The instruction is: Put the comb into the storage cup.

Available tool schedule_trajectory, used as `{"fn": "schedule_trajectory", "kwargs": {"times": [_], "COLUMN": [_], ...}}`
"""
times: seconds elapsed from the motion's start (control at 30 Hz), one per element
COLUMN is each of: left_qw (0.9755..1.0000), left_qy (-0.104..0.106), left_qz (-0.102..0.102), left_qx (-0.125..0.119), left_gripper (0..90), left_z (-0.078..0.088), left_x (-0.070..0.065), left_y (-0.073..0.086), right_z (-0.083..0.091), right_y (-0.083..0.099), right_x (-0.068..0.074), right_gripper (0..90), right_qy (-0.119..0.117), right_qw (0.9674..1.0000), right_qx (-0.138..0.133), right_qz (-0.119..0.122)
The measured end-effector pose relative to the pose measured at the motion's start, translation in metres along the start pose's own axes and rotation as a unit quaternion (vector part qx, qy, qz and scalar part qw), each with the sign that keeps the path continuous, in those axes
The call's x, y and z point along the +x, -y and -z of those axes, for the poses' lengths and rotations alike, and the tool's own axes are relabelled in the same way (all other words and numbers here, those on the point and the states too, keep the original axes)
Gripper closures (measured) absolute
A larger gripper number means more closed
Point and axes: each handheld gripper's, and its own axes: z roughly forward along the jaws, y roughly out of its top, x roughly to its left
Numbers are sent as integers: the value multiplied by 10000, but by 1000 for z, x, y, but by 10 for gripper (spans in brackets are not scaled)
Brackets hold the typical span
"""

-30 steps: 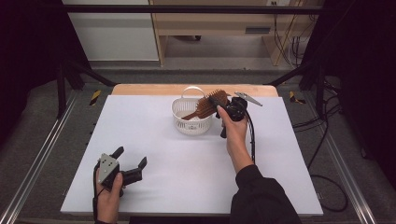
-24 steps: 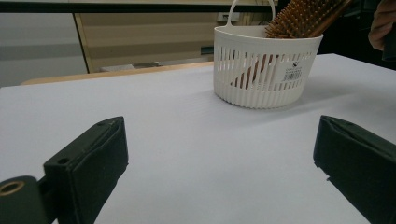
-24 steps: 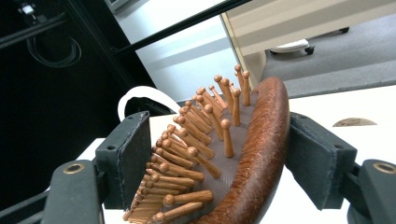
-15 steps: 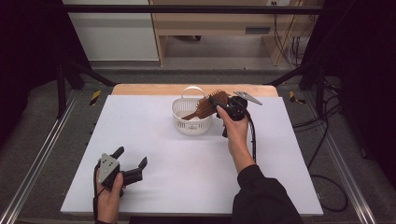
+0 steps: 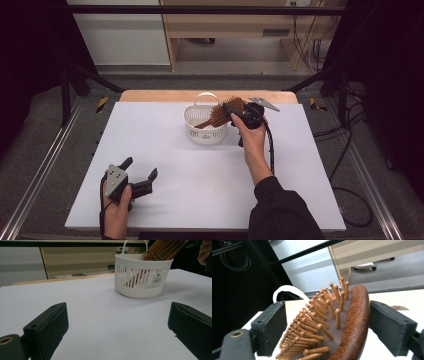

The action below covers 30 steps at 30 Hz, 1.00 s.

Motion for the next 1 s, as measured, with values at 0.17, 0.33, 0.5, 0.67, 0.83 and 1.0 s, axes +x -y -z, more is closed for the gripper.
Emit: {"fn": "schedule_trajectory", "kwargs": {"times": [0.17, 0.33, 0.5, 0.67, 0.83, 1.0], "left_qw": [10000, 10000, 10000, 10000, 10000, 10000], "left_qy": [-2, -12, -19, -33, -47, -64], "left_qz": [-11, 4, 15, 53, 47, 38], "left_qx": [5, -2, -5, -1, -8, -17], "left_gripper": [31, 30, 30, 30, 30, 30], "left_z": [0, 0, 0, 0, 0, 0], "left_x": [0, 0, 0, 2, 2, 2], "left_y": [0, 0, 0, 0, 0, -1], "right_z": [1, 2, 4, 8, 12, 18], "right_y": [-1, -2, -3, -8, -12, -15], "right_x": [-1, -1, 0, 2, 3, 2], "right_gripper": [130, 87, 68, 68, 76, 92], "right_qy": [74, 163, 227, 194, 193, 231], "right_qw": [10000, 9998, 9996, 9996, 9993, 9991], "right_qx": [-10, 23, 61, -7, -94, -125], "right_qz": [22, 90, 122, 201, 298, 322]}}
